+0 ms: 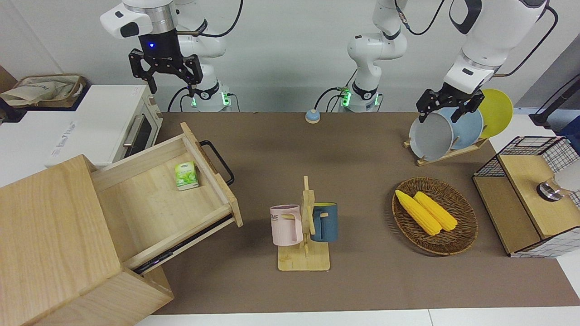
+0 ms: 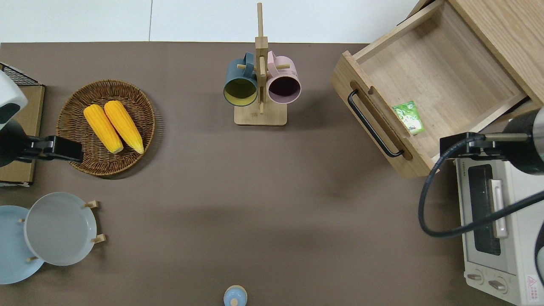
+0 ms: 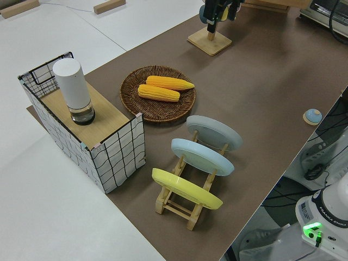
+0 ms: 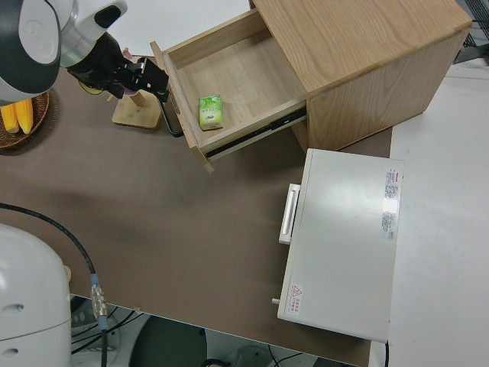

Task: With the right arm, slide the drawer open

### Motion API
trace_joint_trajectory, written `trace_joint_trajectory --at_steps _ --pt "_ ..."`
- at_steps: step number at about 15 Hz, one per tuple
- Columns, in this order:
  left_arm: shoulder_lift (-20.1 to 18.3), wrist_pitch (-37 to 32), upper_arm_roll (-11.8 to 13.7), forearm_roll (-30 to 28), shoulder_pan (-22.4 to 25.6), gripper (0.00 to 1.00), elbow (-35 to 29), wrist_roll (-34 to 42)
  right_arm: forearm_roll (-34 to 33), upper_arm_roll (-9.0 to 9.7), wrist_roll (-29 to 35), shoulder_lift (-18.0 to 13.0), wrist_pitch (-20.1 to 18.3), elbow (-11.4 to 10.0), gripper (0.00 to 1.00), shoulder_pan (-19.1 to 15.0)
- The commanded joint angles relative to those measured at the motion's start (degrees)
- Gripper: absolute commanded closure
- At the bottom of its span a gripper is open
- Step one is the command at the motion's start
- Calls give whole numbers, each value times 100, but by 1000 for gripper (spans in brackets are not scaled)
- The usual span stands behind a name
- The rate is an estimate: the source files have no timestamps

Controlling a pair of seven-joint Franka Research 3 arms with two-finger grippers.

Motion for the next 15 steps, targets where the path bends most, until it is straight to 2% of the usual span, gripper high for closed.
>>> trace_joint_trajectory --at_steps 1,2,4,7,11,15 --pt "74 -113 -41 98 31 7 149 51 194 12 -201 -343 -27 -613 13 -202" --pt "65 -113 -41 98 31 7 140 51 194 -14 -210 -395 -18 -701 13 -210" --pt "65 -113 -41 98 31 7 149 51 273 -242 -393 -413 -18 -815 13 -175" --pt "65 -113 -41 98 31 7 140 51 625 -480 -789 -396 -18 -860 13 -184" --pt "65 -113 -41 98 31 7 149 51 713 -498 -860 -308 70 -851 11 -202" --pt "65 -113 -41 98 31 7 149 51 529 -516 -913 -123 360 -860 11 -228"
